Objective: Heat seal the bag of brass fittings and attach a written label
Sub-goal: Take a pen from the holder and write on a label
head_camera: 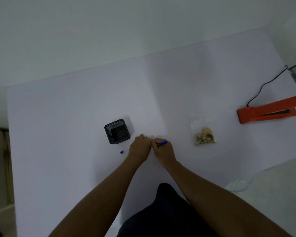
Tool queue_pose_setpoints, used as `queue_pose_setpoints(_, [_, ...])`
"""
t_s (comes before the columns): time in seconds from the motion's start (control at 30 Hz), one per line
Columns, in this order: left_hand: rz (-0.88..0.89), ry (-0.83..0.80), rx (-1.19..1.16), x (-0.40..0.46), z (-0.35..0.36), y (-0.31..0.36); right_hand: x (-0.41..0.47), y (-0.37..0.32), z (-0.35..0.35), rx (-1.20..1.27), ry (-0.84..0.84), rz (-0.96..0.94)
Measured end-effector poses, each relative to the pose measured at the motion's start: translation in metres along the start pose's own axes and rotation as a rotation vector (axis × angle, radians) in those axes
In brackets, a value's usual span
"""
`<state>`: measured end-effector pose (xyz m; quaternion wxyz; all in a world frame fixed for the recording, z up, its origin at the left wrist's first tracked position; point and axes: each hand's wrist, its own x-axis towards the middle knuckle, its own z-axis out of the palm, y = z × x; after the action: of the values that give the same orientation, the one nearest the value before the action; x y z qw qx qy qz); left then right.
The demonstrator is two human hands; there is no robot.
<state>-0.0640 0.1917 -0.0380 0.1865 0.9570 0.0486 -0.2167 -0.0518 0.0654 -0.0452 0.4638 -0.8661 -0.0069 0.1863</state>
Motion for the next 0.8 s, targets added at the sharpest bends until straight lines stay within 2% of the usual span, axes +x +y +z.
queue_pose_setpoints(0.53, [0.009, -0.011, -0.006, -0.0005, 0.0009, -0.0017, -0.0015, 0.0018, 0.0029, -0.083, -0.034, -0.067])
queue_pose_setpoints(0.8, [0.011, -0.012, 0.007, -0.0003, 0.0002, -0.0007, -0.0038, 0.0005, 0.0015, -0.072, 0.006, -0.073])
